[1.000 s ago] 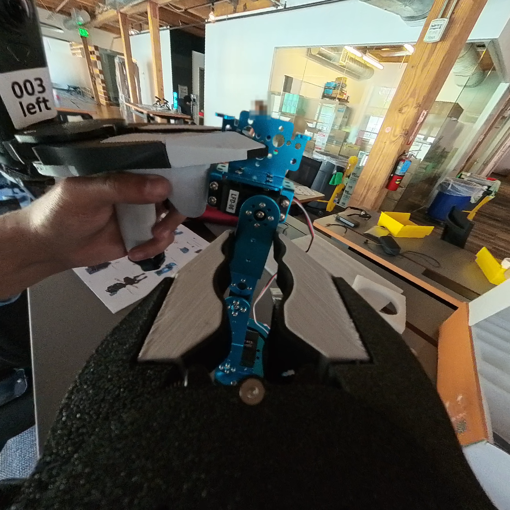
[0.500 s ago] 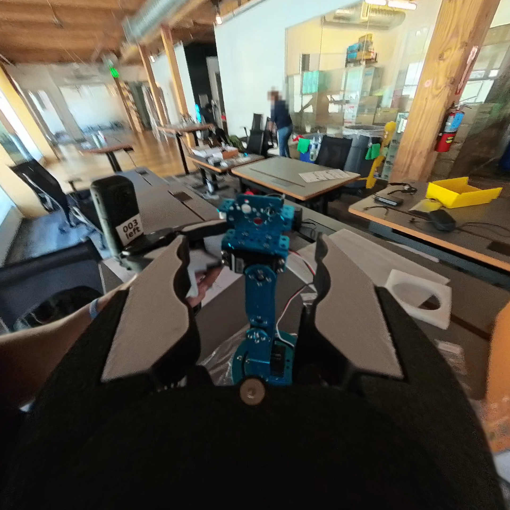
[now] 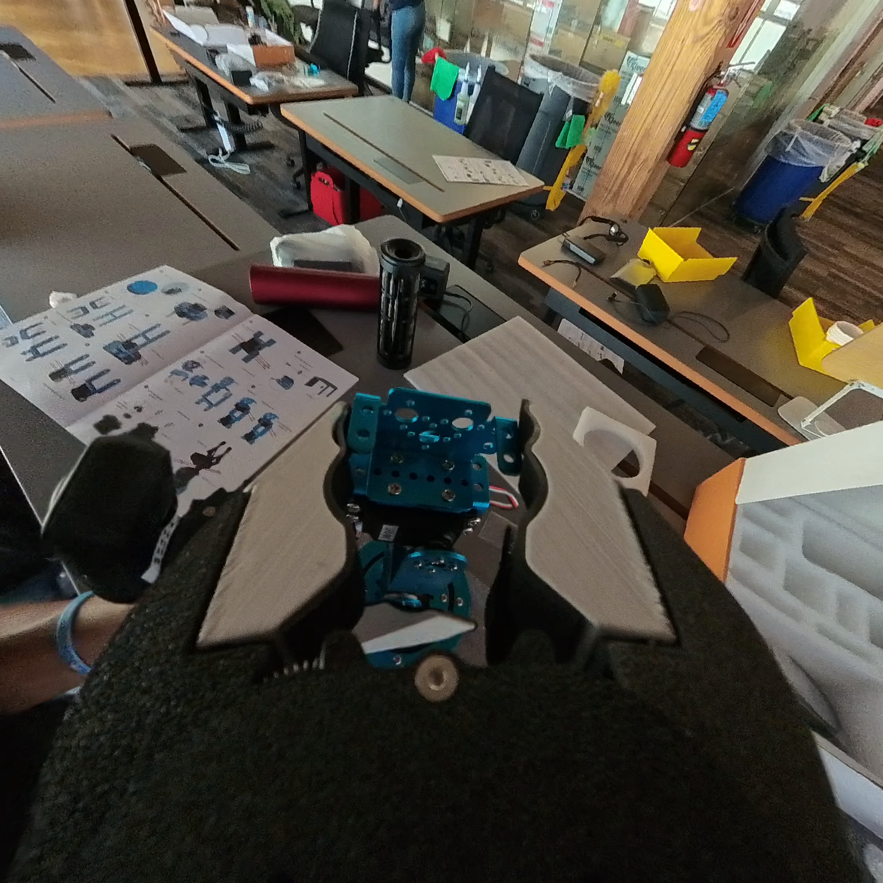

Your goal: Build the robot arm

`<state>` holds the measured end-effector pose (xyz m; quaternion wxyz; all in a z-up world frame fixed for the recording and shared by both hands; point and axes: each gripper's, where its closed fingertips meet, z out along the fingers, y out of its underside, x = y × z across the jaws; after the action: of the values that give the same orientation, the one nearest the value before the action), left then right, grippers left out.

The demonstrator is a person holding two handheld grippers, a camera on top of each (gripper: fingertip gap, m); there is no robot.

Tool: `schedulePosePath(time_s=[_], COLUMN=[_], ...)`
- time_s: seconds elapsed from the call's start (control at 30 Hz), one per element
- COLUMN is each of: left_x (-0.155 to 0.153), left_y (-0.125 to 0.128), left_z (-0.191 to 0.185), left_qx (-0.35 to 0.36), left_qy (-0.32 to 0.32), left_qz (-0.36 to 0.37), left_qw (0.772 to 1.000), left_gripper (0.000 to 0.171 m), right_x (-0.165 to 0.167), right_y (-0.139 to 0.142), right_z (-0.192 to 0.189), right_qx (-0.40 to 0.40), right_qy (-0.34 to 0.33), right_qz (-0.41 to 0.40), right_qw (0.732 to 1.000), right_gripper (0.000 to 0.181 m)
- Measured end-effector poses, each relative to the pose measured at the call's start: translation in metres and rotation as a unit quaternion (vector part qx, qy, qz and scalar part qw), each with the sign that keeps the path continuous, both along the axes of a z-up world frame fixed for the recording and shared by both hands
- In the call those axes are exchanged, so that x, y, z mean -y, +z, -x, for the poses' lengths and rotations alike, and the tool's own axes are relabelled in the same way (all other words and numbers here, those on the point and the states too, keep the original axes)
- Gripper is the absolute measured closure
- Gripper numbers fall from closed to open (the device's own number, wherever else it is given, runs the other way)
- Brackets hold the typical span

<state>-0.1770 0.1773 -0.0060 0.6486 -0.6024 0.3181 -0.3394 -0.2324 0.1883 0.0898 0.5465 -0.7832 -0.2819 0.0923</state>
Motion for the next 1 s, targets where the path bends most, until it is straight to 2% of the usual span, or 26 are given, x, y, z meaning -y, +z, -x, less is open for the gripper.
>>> schedulePosePath(time_s=[0.07, 0.17, 0.23, 0.33, 0.53, 0.6, 0.63, 0.73, 0.83, 0.9, 1.0], left_x=[-0.004, -0.004, -0.005, -0.006, -0.005, -0.005, -0.005, -0.007, -0.007, -0.006, -0.005], left_y=[0.002, 0.002, 0.004, 0.003, 0.005, 0.005, 0.005, 0.005, 0.006, 0.006, 0.006], left_z=[0.001, -0.001, 0.000, -0.002, -0.001, -0.001, -0.001, -0.002, -0.003, -0.002, 0.000], left_qx=[0.012, 0.006, 0.015, 0.013, 0.022, 0.024, 0.028, 0.026, 0.028, 0.031, 0.033], left_qy=[0.022, 0.012, 0.004, -0.002, 0.002, 0.002, 0.003, 0.004, 0.008, 0.011, 0.013], left_qz=[-0.015, -0.017, -0.008, -0.007, -0.016, -0.016, -0.018, -0.017, -0.022, -0.026, -0.026], left_qw=[1.000, 1.000, 1.000, 1.000, 1.000, 1.000, 0.999, 1.000, 0.999, 0.999, 0.999], left_gripper=[0.105, 0.107, 0.115, 0.114, 0.114, 0.114, 0.114, 0.114, 0.114, 0.114, 0.114], right_x=[0.001, 0.002, 0.003, 0.002, 0.007, 0.007, 0.007, 0.003, 0.000, -0.001, -0.005], right_y=[0.000, -0.001, -0.002, -0.005, -0.010, -0.012, -0.012, -0.009, -0.004, -0.001, 0.000], right_z=[0.000, 0.000, 0.001, 0.002, 0.008, 0.010, 0.009, 0.004, -0.002, -0.005, -0.010], right_qx=[0.012, 0.053, 0.097, 0.171, 0.300, 0.329, 0.327, 0.247, 0.112, 0.014, -0.113], right_qy=[-0.002, -0.001, -0.003, -0.015, -0.024, -0.025, -0.026, -0.027, -0.019, -0.013, -0.005], right_qz=[-0.003, -0.028, -0.048, -0.076, -0.149, -0.165, -0.158, -0.111, -0.044, 0.007, 0.082], right_qw=[1.000, 0.998, 0.994, 0.982, 0.942, 0.929, 0.931, 0.962, 0.993, 1.000, 0.990], right_gripper=[0.113, 0.114, 0.113, 0.114, 0.114, 0.113, 0.114, 0.114, 0.115, 0.115, 0.115])
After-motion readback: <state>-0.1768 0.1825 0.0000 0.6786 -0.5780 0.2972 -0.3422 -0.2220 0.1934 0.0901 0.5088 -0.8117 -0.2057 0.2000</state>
